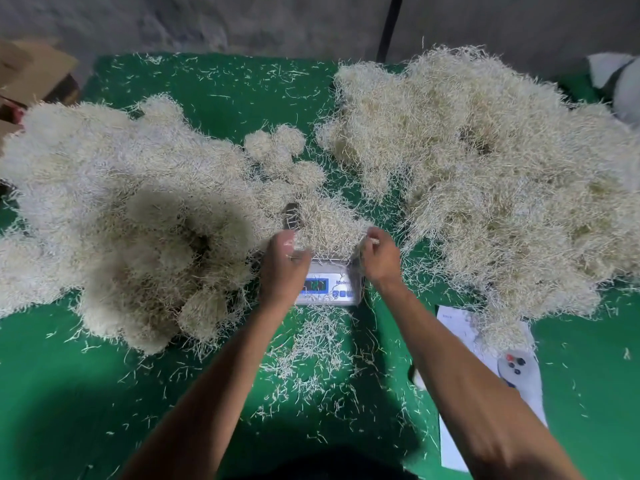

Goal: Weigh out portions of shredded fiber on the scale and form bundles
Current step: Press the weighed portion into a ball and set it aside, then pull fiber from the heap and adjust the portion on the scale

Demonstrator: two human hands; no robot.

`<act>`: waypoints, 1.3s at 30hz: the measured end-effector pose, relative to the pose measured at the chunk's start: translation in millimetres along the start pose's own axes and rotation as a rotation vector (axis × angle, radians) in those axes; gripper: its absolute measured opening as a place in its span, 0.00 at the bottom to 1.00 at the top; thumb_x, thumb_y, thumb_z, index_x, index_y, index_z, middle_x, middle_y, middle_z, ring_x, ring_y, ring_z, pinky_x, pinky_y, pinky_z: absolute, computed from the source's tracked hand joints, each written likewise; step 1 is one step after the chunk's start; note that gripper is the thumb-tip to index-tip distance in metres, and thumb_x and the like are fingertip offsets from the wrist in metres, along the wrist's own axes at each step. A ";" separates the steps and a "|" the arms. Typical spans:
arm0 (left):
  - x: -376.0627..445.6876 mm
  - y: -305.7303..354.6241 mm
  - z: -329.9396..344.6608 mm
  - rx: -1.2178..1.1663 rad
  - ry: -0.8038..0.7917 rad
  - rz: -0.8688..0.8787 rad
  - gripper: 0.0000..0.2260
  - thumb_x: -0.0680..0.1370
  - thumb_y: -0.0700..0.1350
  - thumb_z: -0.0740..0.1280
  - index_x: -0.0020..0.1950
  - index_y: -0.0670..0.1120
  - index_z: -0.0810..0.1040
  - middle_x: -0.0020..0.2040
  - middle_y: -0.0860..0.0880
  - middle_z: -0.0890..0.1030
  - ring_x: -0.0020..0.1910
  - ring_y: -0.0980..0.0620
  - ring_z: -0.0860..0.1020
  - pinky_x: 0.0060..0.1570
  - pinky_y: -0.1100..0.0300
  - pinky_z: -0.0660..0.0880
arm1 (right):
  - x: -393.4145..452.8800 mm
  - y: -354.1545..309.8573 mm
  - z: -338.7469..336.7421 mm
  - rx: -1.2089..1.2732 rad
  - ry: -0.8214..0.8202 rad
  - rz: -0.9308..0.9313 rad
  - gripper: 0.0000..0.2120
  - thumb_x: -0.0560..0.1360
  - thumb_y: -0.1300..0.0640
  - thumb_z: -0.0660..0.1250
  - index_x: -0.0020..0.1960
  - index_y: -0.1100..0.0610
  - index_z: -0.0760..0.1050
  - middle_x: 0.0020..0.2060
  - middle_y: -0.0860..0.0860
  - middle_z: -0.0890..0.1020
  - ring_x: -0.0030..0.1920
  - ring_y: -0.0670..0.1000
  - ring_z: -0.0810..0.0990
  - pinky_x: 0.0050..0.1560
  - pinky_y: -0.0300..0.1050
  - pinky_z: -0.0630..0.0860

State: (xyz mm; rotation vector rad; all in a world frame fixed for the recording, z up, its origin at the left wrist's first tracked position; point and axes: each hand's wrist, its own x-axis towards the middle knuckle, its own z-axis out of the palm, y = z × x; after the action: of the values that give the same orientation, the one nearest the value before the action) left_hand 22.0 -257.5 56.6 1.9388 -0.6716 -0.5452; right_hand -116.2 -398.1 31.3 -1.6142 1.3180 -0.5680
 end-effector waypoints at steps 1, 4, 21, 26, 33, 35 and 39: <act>17.5 8.6 7.1 -0.018 0.017 0.011 0.27 0.78 0.51 0.72 0.74 0.48 0.67 0.71 0.48 0.72 0.64 0.53 0.75 0.51 0.71 0.71 | 11.0 -6.8 1.2 -0.006 -0.020 -0.003 0.20 0.83 0.64 0.61 0.74 0.59 0.68 0.53 0.51 0.80 0.39 0.44 0.80 0.34 0.32 0.80; 56.6 19.5 28.1 0.013 -0.073 -0.034 0.39 0.74 0.61 0.73 0.79 0.52 0.60 0.78 0.46 0.63 0.73 0.46 0.68 0.68 0.48 0.73 | 31.3 -15.7 4.0 -0.019 -0.085 -0.024 0.32 0.79 0.70 0.63 0.80 0.54 0.60 0.70 0.55 0.72 0.47 0.50 0.82 0.37 0.32 0.80; 106.1 31.9 28.2 -0.070 -0.340 -0.018 0.23 0.71 0.24 0.72 0.59 0.45 0.73 0.47 0.49 0.78 0.38 0.59 0.76 0.31 0.71 0.70 | 51.8 -38.8 -12.9 0.250 -0.356 -0.139 0.16 0.80 0.52 0.71 0.66 0.46 0.75 0.42 0.50 0.80 0.27 0.45 0.72 0.26 0.39 0.72; 84.1 62.6 6.7 -0.506 -0.250 -0.321 0.05 0.78 0.40 0.67 0.46 0.47 0.73 0.40 0.48 0.75 0.34 0.53 0.76 0.19 0.64 0.73 | 40.3 -51.0 -19.3 0.252 -0.364 -0.156 0.11 0.79 0.45 0.70 0.59 0.48 0.81 0.34 0.49 0.77 0.34 0.54 0.70 0.39 0.53 0.71; 57.7 79.3 -28.9 -0.885 -0.165 -0.567 0.09 0.74 0.51 0.68 0.50 0.48 0.77 0.46 0.46 0.79 0.42 0.47 0.78 0.44 0.49 0.77 | 2.9 -80.8 -20.0 0.375 -0.239 -0.163 0.14 0.80 0.39 0.64 0.59 0.44 0.80 0.43 0.49 0.81 0.39 0.55 0.75 0.39 0.45 0.74; 54.4 65.1 -36.0 -0.780 -0.161 -0.379 0.15 0.74 0.46 0.74 0.58 0.49 0.77 0.51 0.47 0.82 0.46 0.48 0.83 0.48 0.50 0.81 | -11.8 -89.0 -17.2 0.316 -0.381 -0.166 0.20 0.78 0.34 0.65 0.67 0.39 0.74 0.53 0.40 0.79 0.46 0.42 0.77 0.45 0.36 0.72; 51.2 46.3 -41.2 -0.488 -0.254 -0.274 0.42 0.65 0.33 0.82 0.70 0.63 0.70 0.59 0.52 0.79 0.54 0.58 0.82 0.56 0.62 0.78 | -27.5 -101.4 -12.8 0.210 -0.541 -0.158 0.32 0.74 0.43 0.74 0.74 0.51 0.70 0.66 0.48 0.79 0.61 0.50 0.79 0.65 0.52 0.78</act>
State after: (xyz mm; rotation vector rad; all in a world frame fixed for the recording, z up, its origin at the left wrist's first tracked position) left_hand 75.7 -281.5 111.3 1.5168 -0.3787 -1.0363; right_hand -85.5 -379.7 130.9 -1.5588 0.7133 -0.3141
